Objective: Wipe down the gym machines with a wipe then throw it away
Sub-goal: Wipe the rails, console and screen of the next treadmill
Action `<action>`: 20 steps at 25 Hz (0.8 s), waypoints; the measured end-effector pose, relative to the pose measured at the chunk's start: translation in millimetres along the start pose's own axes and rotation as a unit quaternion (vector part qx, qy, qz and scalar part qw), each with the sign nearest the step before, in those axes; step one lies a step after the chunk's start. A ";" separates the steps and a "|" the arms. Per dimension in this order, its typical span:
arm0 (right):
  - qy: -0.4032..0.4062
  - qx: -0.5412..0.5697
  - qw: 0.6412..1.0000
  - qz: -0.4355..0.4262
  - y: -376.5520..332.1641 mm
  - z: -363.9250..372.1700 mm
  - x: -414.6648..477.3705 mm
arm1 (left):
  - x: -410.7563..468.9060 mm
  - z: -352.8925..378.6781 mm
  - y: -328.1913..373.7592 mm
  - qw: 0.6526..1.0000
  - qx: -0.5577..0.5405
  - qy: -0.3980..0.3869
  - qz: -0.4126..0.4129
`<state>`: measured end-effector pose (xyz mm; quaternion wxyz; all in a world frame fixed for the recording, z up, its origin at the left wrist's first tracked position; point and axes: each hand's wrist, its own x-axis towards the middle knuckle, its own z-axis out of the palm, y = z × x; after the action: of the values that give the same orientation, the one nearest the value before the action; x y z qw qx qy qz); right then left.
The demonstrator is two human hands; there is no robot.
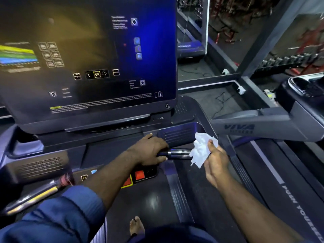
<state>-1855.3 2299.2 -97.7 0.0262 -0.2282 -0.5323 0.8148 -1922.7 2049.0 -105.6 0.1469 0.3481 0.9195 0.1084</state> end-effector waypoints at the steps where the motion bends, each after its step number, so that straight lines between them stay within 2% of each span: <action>1: 0.005 -0.009 1.000 -0.001 2.5 7.7 -2.2 | -5.6 3.4 -6.7 0.999 -0.024 0.022 0.016; 3: -0.013 -0.054 0.998 0.007 4.1 23.9 -9.4 | -11.3 5.3 -8.4 0.992 -0.089 0.091 0.019; 6: -0.075 -0.132 0.988 -0.015 10.4 45.6 -6.8 | -22.2 -1.2 -12.0 0.958 -0.199 0.186 -0.091; 7: -0.099 -0.192 0.975 -0.053 11.1 52.8 -1.6 | -28.0 -2.3 -18.2 0.949 -0.209 0.195 -0.131; 9: -0.145 -0.326 0.923 -0.144 12.8 70.5 12.4 | -44.2 -2.0 -32.0 0.947 -0.184 0.175 -0.194; 10: -0.194 -0.378 0.887 -0.179 14.1 83.2 18.3 | -54.4 -1.5 -37.9 0.947 -0.162 0.161 -0.226; 11: -0.269 -0.433 0.837 -0.200 18.3 97.6 24.5 | -65.8 -1.9 -42.5 0.944 -0.144 0.149 -0.256; 13: -0.401 -0.565 0.686 -0.222 34.0 121.8 31.9 | -86.2 -6.2 -45.6 0.939 -0.105 0.136 -0.298; 14: -0.437 -0.617 0.614 -0.225 43.1 128.9 37.1 | -96.1 -7.5 -45.8 0.936 -0.078 0.132 -0.317; 15: -0.449 -0.646 0.574 -0.230 47.7 133.7 41.8 | -104.5 -7.0 -46.1 0.932 -0.047 0.131 -0.334; 17: -0.476 -0.660 0.526 -0.247 48.5 138.9 48.4 | -120.6 -0.2 -46.0 0.913 -0.001 0.142 -0.382; 20: -0.567 -0.655 0.419 -0.271 32.0 130.0 43.2 | -129.5 15.9 -35.3 0.879 0.001 0.191 -0.437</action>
<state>-1939.6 2186.5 -97.9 -0.2197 0.4934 -0.8336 0.1153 -1846.2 1937.7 -105.9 0.0003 -0.1168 0.9885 0.0965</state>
